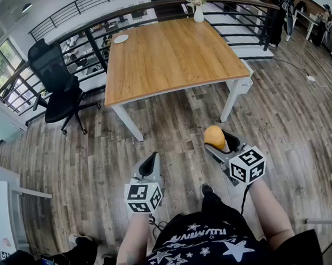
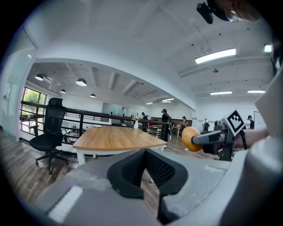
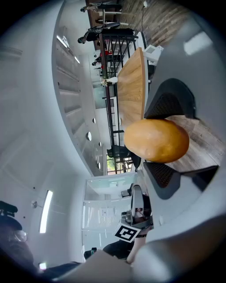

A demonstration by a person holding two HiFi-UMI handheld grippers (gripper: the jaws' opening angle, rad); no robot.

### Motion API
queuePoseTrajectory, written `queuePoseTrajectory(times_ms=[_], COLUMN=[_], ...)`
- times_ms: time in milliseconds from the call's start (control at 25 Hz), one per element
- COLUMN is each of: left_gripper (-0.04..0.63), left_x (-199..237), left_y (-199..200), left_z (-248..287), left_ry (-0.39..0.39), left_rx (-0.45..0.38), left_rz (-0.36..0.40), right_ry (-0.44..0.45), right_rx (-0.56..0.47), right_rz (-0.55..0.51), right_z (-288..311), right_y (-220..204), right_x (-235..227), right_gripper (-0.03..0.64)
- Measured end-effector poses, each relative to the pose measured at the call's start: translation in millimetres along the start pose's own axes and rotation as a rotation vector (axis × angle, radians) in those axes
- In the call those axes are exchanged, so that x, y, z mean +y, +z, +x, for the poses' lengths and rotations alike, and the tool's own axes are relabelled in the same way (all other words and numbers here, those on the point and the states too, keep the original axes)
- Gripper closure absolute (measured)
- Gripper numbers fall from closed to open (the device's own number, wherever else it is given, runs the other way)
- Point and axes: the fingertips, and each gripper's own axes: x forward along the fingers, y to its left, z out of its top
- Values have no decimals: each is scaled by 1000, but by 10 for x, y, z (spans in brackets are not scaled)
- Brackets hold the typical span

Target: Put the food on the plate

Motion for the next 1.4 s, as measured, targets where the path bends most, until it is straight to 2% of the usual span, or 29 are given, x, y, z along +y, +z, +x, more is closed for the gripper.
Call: queuePoseTrajectory(times_ms=[680, 880, 1080, 1400], left_gripper=[594, 594, 594, 594], left_x=[262, 449, 725, 1134], left_y=[-147, -247, -343, -294], left_z=[-139, -248, -335, -55], left_ry=[-1, -5, 15, 70], left_rx=[11, 26, 52, 60], left_rz=[-43, -52, -65, -89], right_ry=[-7, 15, 31, 67], right_rx=[26, 40, 65, 64], right_rz=[7, -9, 30, 84], right_z=[180, 329, 495, 1151], right_y=[-50, -102, -184, -17], right_x=[188, 405, 513, 171], right_gripper=[305, 305, 304, 304])
